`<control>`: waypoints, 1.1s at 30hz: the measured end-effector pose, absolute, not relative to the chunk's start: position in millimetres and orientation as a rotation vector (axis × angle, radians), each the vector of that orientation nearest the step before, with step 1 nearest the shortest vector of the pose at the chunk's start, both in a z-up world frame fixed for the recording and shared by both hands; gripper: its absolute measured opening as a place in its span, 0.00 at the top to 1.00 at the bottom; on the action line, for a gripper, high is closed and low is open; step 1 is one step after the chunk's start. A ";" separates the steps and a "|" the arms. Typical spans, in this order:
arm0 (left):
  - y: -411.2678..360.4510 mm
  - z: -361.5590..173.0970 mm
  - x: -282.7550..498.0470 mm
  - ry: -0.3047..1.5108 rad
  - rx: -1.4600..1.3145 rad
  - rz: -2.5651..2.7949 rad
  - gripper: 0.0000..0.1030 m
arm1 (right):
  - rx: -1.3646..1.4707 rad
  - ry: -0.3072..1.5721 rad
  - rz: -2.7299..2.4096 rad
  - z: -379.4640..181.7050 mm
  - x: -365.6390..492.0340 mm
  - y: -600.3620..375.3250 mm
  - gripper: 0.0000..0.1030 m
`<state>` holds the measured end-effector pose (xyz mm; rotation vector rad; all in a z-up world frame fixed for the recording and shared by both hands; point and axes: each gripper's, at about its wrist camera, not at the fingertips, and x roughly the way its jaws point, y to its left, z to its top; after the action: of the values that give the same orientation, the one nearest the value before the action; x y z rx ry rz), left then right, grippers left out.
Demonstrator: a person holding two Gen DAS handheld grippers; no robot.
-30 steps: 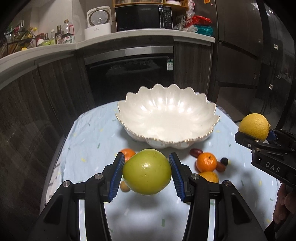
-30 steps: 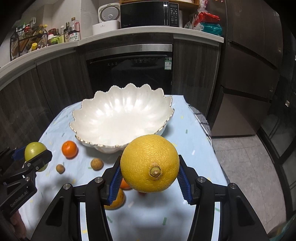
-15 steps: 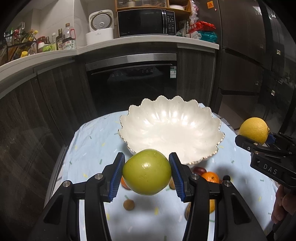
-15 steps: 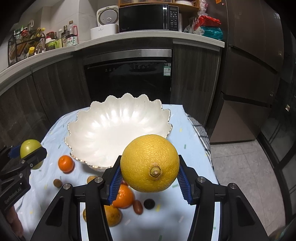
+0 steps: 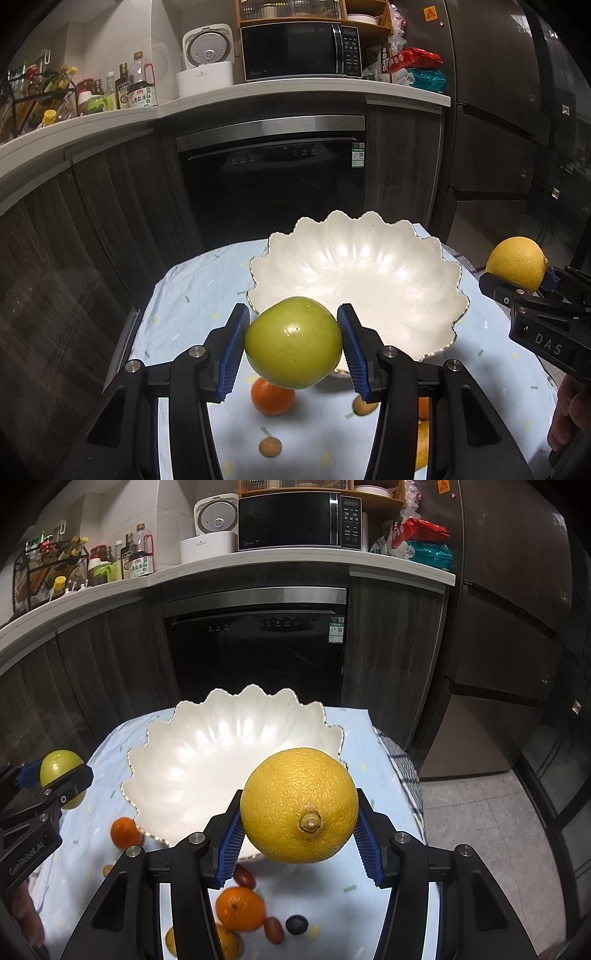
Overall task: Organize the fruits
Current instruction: 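Carry the green fruit and yellow lemon over the white bowl with both tools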
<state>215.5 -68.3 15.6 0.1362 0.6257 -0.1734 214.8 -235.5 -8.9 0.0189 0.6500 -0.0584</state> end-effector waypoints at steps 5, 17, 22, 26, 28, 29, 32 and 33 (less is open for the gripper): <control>-70.4 17.5 227.7 0.623 0.131 -0.174 0.53 | 0.022 0.656 -0.053 -7.2 227.7 -236.4 0.47; -72.8 7.9 267.9 0.651 0.130 -0.171 0.53 | 0.000 0.694 -0.056 -14.7 261.3 -237.6 0.47; -73.6 -1.3 279.4 0.672 0.131 -0.173 0.53 | -0.004 0.724 -0.056 -25.3 274.3 -238.6 0.47; -73.4 -10.0 287.0 0.697 0.128 -0.180 0.53 | 0.000 0.746 -0.051 -33.5 281.4 -238.6 0.47; -74.5 -13.6 290.6 0.707 0.127 -0.190 0.53 | -0.001 0.757 -0.045 -37.1 284.6 -238.2 0.47; -74.9 -15.1 291.7 0.711 0.128 -0.191 0.53 | -0.001 0.761 -0.043 -38.5 286.2 -237.7 0.47; -75.6 -21.1 296.8 0.734 0.121 -0.198 0.53 | -0.003 0.774 -0.038 -42.1 290.9 -236.6 0.47; -76.2 -23.1 298.1 0.739 0.122 -0.197 0.53 | -0.004 0.778 -0.038 -43.1 292.3 -236.2 0.47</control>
<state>298.1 -76.2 -23.1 0.1222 0.7390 -0.1969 292.3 -236.2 -43.1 -0.0044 0.7785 -0.0377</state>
